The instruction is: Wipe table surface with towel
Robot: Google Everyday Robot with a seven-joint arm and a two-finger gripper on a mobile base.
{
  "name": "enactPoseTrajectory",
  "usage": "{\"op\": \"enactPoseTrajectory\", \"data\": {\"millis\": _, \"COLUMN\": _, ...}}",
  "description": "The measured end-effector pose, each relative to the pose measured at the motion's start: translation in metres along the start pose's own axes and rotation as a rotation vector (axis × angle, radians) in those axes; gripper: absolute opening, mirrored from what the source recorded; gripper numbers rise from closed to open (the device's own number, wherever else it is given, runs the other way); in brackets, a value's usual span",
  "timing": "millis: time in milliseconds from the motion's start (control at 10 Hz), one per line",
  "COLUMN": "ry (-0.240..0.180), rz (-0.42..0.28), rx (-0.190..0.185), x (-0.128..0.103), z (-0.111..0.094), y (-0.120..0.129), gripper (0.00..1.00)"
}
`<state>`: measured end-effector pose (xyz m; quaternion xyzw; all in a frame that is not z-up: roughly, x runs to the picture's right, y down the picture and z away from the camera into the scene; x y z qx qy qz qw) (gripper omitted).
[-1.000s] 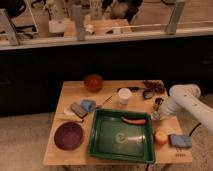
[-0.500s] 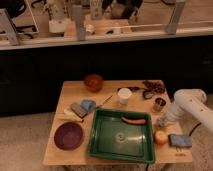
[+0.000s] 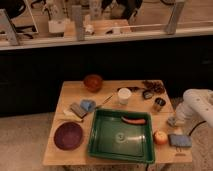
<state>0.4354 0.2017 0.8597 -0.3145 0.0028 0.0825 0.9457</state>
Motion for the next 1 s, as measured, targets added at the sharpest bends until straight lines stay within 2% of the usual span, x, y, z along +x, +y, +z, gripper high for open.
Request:
{"op": "enactPoseTrajectory", "data": {"millis": 200, "ry": 0.005, "rz": 0.021, "rx": 0.014, "x": -0.005, "z": 0.001, "y": -0.018, "gripper": 0.00}}
{"op": "enactPoseTrajectory", "data": {"millis": 500, "ry": -0.012, "rz": 0.019, "rx": 0.034, "x": -0.041, "z": 0.002, "y": -0.030, "gripper": 0.00}}
{"op": "enactPoseTrajectory", "data": {"millis": 800, "ry": -0.062, "rz": -0.047, "rx": 0.042, "x": -0.088, "z": -0.008, "y": -0.016, "gripper": 0.00}}
{"op": "enactPoseTrajectory", "data": {"millis": 1000, "ry": -0.080, "rz": -0.077, "rx": 0.035, "x": -0.093, "z": -0.012, "y": 0.001, "gripper": 0.00}}
